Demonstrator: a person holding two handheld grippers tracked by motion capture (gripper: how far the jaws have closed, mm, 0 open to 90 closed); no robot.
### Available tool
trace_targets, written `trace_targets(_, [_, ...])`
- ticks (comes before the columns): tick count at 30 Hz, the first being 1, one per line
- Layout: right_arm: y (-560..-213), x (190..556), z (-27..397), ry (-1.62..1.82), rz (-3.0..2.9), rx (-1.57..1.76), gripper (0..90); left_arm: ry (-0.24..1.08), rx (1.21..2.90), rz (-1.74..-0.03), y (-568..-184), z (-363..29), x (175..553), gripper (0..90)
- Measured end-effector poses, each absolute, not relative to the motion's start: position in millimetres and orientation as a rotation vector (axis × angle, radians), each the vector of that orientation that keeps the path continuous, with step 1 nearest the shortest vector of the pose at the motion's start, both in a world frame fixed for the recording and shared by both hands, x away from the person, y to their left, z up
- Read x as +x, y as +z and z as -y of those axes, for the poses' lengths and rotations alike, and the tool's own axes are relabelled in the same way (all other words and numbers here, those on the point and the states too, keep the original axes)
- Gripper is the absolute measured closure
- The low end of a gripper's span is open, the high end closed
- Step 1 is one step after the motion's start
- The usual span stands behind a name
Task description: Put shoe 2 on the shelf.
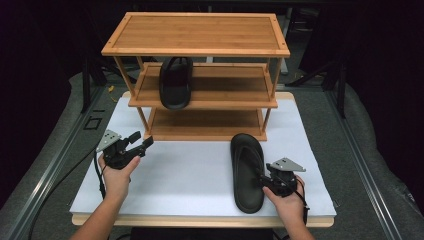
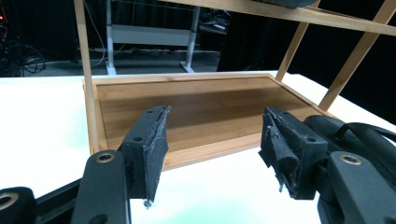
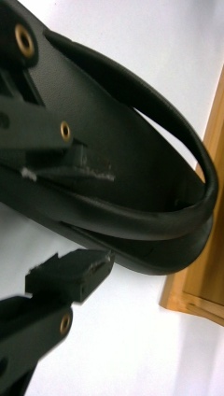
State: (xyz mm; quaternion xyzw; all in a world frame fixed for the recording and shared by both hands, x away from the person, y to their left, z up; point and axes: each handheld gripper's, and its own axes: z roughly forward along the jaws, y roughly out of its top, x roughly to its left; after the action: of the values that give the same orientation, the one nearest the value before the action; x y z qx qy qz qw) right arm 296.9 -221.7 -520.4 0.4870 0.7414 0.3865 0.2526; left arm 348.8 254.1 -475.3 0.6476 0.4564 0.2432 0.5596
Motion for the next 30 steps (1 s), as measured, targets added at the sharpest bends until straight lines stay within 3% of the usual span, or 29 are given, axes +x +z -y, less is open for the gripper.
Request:
trace_targets(4, [-523, 299, 227, 1.128, -2.035, 1.374, 65.5, 0.562, 1.520, -1.084, -477, -255, 349, 40.2])
trace_targets(10, [-523, 301, 224, 1.162, -2.046, 1.355, 70.2, 0.555, 1.523, -1.089, -477, -254, 350, 40.3])
trace_targets(19, [-524, 310, 214, 1.202, -2.081, 1.307, 72.1, 0.556, 1.529, -1.092, -479, -254, 351, 40.4])
trace_targets(30, [-520, 291, 215, 1.157, -2.078, 1.301, 74.0, 0.560, 1.507, -1.091, -478, -253, 354, 41.2])
